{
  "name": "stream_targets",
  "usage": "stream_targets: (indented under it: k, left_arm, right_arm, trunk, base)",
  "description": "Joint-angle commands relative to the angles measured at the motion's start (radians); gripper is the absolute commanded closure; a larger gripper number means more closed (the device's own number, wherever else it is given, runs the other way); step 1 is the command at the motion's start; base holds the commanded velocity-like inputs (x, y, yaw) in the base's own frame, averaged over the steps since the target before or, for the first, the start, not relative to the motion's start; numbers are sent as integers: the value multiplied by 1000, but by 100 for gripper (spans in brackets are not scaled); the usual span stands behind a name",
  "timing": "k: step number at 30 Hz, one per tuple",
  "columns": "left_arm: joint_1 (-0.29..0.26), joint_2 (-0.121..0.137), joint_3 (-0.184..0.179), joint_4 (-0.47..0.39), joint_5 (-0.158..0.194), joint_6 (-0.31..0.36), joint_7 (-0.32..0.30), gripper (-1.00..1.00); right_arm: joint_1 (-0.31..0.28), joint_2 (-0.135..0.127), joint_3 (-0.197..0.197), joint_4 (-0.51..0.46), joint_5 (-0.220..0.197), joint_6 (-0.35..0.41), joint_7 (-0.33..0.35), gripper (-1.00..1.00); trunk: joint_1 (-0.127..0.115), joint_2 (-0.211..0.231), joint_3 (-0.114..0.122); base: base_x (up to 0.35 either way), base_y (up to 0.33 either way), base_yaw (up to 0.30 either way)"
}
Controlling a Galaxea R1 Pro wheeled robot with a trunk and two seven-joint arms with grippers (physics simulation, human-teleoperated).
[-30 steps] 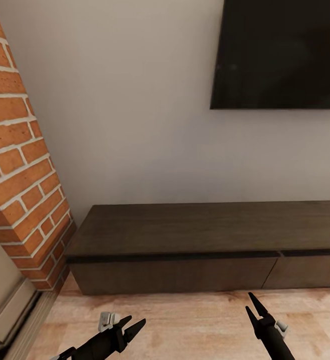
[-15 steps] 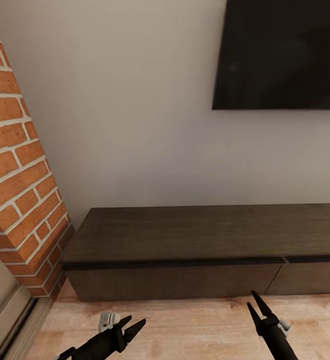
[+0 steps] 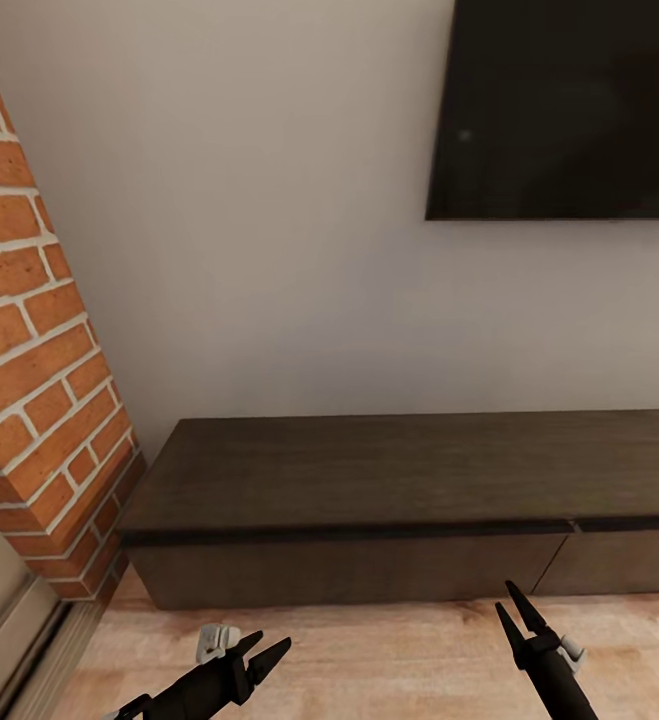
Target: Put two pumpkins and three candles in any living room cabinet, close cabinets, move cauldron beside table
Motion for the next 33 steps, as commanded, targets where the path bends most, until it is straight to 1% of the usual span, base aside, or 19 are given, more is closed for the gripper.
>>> stream_targets:
  k: [1,9,20,22,24,27,29,33]
  left_arm:
    - [-1,1,-2,0,10,5,-2,-100]
    - [-1,0,-2,1,3,5,-2,-100]
    - [-2,-1,-5,1,-5,14,-5,-100]
    - [-2,-2,-10,12,-6,19,-7,-100]
    - [-2,-3,-26,28,-7,23,-10,-100]
    - [-2,-2,-61,40,-6,33,-12,-100]
    - [-2,-2,-70,40,-5,37,-15,-100]
    - [-2,-1,-81,37,-4,53,-55,-100]
  right_arm:
    - [-1,0,-1,1,-5,10,3,-100]
    - [-1,0,-1,1,-5,9,3,-100]
    - [-1,0,-1,2,-4,10,-1,-100]
    - [-1,-1,-1,2,-3,10,-3,-100]
    - [-1,-1,-1,2,-3,10,-4,-100]
    - [-1,-2,-1,2,-3,10,-5,-100]
    - [-1,-2,-1,2,-3,10,-6,-100]
    - [-1,-2,-1,2,-3,10,-7,-100]
  trunk:
    - [0,0,-1]
    - [0,0,-1]
    - [0,0,-1]
    - [0,0,-1]
    - [0,0,-1]
    - [0,0,-1]
    - [0,0,-1]
    - [0,0,-1]
  base:
    - [20,0,0]
    - [137,0,0]
    - [23,0,0]
    - [2,0,0]
    - [1,0,0]
    - [0,0,0]
    - [0,0,0]
    - [70,6,0]
